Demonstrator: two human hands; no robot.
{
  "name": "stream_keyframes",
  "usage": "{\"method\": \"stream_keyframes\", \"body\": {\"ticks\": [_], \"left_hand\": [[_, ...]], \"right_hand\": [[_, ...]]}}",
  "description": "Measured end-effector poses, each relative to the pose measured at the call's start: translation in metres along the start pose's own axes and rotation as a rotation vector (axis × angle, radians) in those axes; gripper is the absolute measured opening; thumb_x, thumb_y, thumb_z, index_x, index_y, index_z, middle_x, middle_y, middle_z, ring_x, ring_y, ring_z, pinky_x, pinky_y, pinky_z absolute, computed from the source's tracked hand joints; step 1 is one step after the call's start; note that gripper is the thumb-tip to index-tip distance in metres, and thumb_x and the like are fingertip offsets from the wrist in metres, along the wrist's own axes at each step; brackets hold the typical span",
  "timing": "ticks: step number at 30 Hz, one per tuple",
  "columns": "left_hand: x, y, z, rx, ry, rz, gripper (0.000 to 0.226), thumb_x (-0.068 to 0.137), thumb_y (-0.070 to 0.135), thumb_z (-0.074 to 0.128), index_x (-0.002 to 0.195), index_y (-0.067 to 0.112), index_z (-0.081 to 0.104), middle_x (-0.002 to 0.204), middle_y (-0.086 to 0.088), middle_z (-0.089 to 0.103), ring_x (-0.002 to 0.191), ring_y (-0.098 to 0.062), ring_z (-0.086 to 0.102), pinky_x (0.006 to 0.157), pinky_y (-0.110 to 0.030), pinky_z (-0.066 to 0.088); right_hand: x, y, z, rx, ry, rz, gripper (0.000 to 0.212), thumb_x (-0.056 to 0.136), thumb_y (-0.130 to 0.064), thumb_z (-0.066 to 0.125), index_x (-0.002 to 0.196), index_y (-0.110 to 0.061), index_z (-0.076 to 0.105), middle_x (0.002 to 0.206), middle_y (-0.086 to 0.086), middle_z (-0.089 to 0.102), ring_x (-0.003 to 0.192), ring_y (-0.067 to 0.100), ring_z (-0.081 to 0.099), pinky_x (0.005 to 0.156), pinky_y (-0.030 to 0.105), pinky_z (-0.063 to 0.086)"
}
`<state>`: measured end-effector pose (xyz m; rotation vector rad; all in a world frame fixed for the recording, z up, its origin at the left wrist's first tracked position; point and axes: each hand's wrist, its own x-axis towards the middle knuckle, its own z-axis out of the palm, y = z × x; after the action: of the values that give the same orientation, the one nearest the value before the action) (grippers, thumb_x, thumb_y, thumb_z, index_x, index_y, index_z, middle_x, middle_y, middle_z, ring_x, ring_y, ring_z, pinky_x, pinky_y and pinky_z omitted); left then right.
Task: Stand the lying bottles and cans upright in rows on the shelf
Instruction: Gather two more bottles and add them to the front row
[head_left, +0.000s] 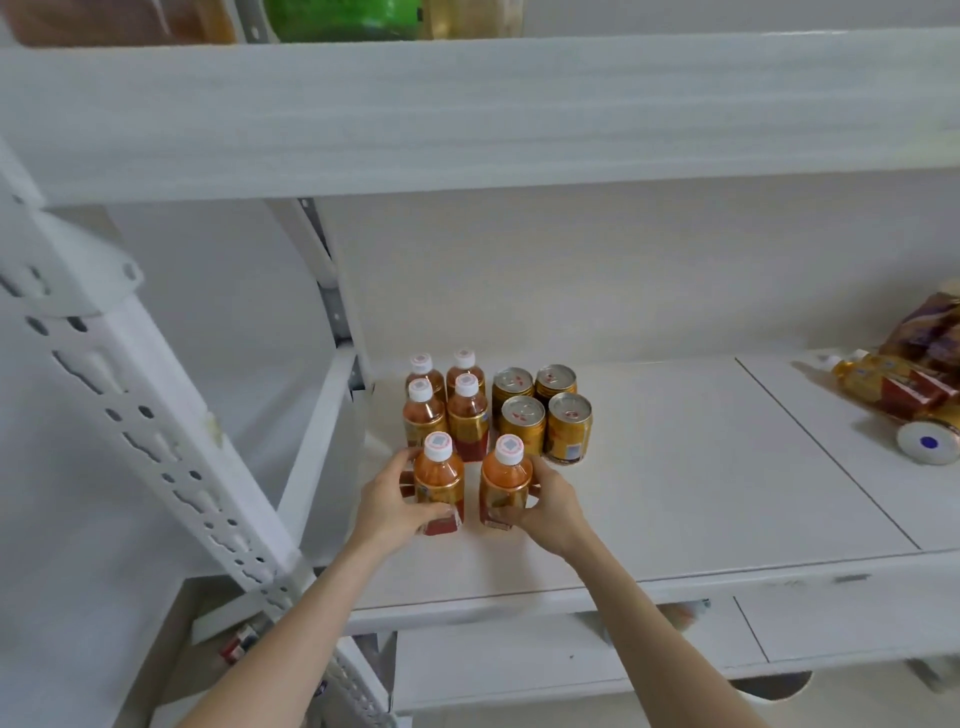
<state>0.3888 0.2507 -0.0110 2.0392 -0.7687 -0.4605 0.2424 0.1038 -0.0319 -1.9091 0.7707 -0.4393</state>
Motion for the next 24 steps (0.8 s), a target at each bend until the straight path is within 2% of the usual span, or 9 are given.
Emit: {"method": "stream_keyframes", "body": {"ticks": [3, 6, 10, 14, 16, 20, 24], "left_hand": [[0.012, -0.013, -0.007, -0.025, -0.007, -0.022, 0.075, 0.060, 0.024, 0.090, 0.122, 0.030, 0.049, 0.121, 0.000, 0.062, 0.108, -0.023, 0.060, 0.092, -0.045, 0.053], [0.023, -0.023, -0.011, -0.051, -0.014, -0.032, 0.075, 0.056, 0.027, 0.091, 0.118, 0.034, 0.049, 0.114, 0.004, 0.062, 0.103, -0.021, 0.061, 0.087, -0.039, 0.054], [0.037, -0.029, -0.012, -0.064, -0.009, -0.020, 0.076, 0.056, 0.028, 0.091, 0.117, 0.036, 0.047, 0.112, 0.008, 0.060, 0.101, -0.018, 0.059, 0.086, -0.036, 0.053], [0.048, -0.032, -0.012, -0.091, -0.003, -0.058, 0.073, 0.051, 0.028, 0.093, 0.108, 0.036, 0.047, 0.100, 0.014, 0.061, 0.091, -0.011, 0.063, 0.068, -0.015, 0.049], [0.052, -0.032, -0.012, -0.084, -0.006, -0.078, 0.068, 0.049, 0.029, 0.093, 0.101, 0.032, 0.050, 0.095, 0.017, 0.061, 0.088, -0.006, 0.062, 0.061, -0.011, 0.044], [0.058, -0.032, -0.011, -0.054, -0.013, -0.077, 0.062, 0.049, 0.031, 0.093, 0.094, 0.028, 0.051, 0.093, 0.017, 0.062, 0.088, -0.005, 0.059, 0.065, -0.016, 0.043], [0.056, -0.032, -0.010, -0.039, -0.015, -0.064, 0.059, 0.052, 0.032, 0.092, 0.094, 0.027, 0.051, 0.097, 0.011, 0.064, 0.092, -0.011, 0.060, 0.069, -0.019, 0.043]], "right_hand": [[0.013, -0.005, 0.012, -0.019, -0.016, 0.023, 0.072, 0.064, -0.020, 0.086, 0.126, -0.023, 0.051, 0.123, -0.004, 0.062, 0.110, 0.017, 0.056, 0.095, 0.032, 0.048], [0.024, -0.009, 0.023, -0.025, -0.046, 0.030, 0.067, 0.066, -0.020, 0.084, 0.124, -0.023, 0.052, 0.122, -0.004, 0.062, 0.110, 0.017, 0.056, 0.092, 0.028, 0.047], [0.039, -0.014, 0.031, -0.059, -0.068, 0.030, 0.058, 0.069, -0.020, 0.082, 0.120, -0.020, 0.054, 0.115, -0.007, 0.061, 0.102, 0.011, 0.055, 0.084, 0.024, 0.044], [0.048, -0.011, 0.032, -0.052, -0.039, 0.095, 0.061, 0.069, -0.021, 0.081, 0.122, -0.015, 0.050, 0.111, -0.005, 0.060, 0.104, 0.016, 0.057, 0.083, 0.026, 0.046], [0.050, -0.010, 0.031, -0.044, -0.017, 0.115, 0.065, 0.070, -0.022, 0.081, 0.123, -0.014, 0.045, 0.113, -0.004, 0.059, 0.105, 0.015, 0.056, 0.082, 0.025, 0.046], [0.054, -0.011, 0.028, -0.059, -0.013, 0.115, 0.063, 0.071, -0.023, 0.081, 0.121, -0.015, 0.043, 0.113, -0.006, 0.057, 0.105, 0.012, 0.054, 0.081, 0.023, 0.045], [0.052, -0.010, 0.028, -0.078, 0.011, 0.093, 0.061, 0.069, -0.024, 0.082, 0.119, -0.017, 0.047, 0.109, -0.007, 0.059, 0.103, 0.014, 0.057, 0.079, 0.024, 0.046]]}}
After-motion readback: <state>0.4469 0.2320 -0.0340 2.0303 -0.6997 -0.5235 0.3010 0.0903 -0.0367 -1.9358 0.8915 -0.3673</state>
